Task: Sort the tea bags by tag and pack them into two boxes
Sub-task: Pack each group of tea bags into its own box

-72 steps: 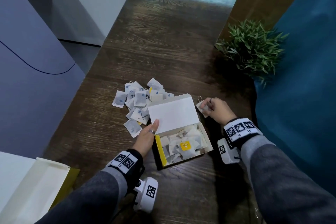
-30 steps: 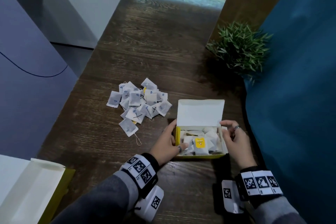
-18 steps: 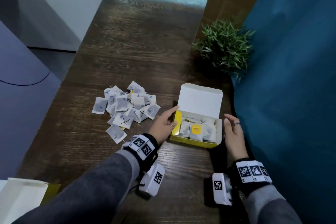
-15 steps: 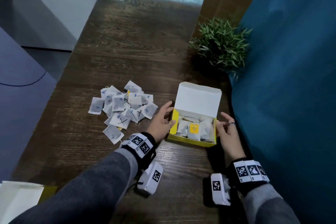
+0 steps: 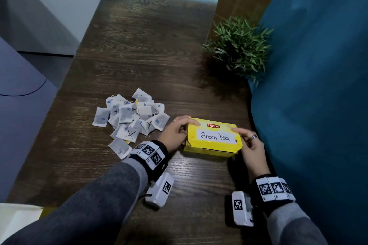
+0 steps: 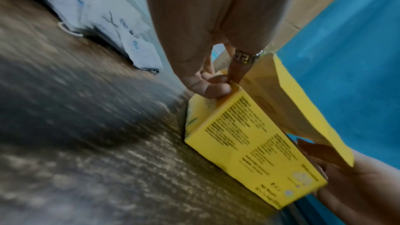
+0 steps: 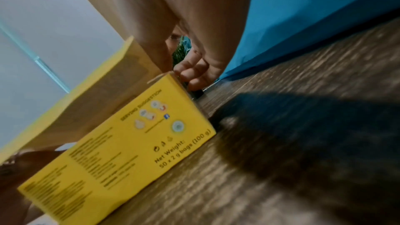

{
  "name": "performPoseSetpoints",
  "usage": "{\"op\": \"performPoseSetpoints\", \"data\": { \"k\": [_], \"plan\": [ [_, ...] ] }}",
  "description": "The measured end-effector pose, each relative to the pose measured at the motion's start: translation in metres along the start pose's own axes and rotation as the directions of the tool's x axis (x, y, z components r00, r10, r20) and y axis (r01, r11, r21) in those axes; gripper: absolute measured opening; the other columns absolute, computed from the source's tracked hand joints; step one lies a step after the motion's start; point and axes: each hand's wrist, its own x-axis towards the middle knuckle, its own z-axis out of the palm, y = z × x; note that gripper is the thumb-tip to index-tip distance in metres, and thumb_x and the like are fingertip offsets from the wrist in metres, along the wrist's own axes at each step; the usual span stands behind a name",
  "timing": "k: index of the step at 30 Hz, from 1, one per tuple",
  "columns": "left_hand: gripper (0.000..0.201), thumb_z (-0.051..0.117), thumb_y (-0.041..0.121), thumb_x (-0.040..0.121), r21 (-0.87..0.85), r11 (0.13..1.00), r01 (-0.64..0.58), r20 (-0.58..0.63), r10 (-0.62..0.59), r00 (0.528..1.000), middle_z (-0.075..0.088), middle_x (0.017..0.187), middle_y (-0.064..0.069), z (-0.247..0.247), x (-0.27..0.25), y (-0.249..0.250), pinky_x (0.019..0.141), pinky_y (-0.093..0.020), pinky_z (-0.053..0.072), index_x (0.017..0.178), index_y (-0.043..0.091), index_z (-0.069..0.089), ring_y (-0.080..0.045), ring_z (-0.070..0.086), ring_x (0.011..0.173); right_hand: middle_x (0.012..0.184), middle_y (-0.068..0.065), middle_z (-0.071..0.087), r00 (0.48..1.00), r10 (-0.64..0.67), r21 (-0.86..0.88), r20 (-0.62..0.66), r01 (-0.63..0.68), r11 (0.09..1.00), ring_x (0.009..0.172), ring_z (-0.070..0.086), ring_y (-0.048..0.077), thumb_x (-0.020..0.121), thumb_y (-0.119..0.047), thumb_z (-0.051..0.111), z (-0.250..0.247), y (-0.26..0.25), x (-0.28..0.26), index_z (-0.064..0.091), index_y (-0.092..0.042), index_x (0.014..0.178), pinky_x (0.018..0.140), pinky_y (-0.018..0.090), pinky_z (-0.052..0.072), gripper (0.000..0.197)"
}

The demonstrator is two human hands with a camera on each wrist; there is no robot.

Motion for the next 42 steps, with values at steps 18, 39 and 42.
{"op": "performPoseSetpoints", "data": {
  "k": [18, 39, 42],
  "plan": [
    [0.093, 0.079, 0.010, 0.069, 0.451, 0.886, -0.106, 0.186, 0.022, 0.982, 0.012, 0.150, -0.005, -0.002, -0.014, -0.006, 0.115, -0.027, 0.023, 0.142, 0.039, 0.029, -0.018, 0.021, 0.140, 0.146, 0.001, 0.035, 0.911, -0.297, -0.498, 0.286, 0.406, 0.767, 0.134, 0.031, 0.022, 0.087, -0.027, 0.059, 0.013, -0.004, -0.027, 0.052, -0.045, 0.124, 0.111, 0.035, 0.026, 0.042],
    [0.060, 0.061, 0.035, 0.087, 0.590, 0.806, 0.050, -0.064, -0.015, 0.998, 0.040, 0.144, -0.002, -0.081, -0.102, 0.080, 0.103, -0.024, 0.032, 0.142, 0.029, 0.036, -0.017, 0.038, 0.132, 0.148, 0.005, 0.033, 0.845, -0.338, -0.700, 0.414, 0.533, 0.476, 0.139, 0.023, 0.028, 0.090, -0.057, 0.032, 0.075, -0.070, -0.048, 0.032, -0.034, 0.140, 0.102, 0.052, 0.032, 0.055],
    [0.053, 0.059, 0.036, 0.087, 0.528, 0.843, 0.101, -0.330, 0.094, 0.939, 0.050, 0.132, 0.003, -0.130, -0.161, 0.104, 0.092, -0.021, 0.036, 0.137, 0.031, 0.042, -0.009, 0.047, 0.116, 0.140, -0.001, 0.042, 0.739, -0.375, -0.529, 0.560, 0.667, 0.525, 0.136, 0.029, 0.023, 0.090, -0.055, 0.031, 0.125, -0.098, -0.064, 0.042, -0.031, 0.134, 0.105, 0.046, 0.035, 0.052]
  ]
}}
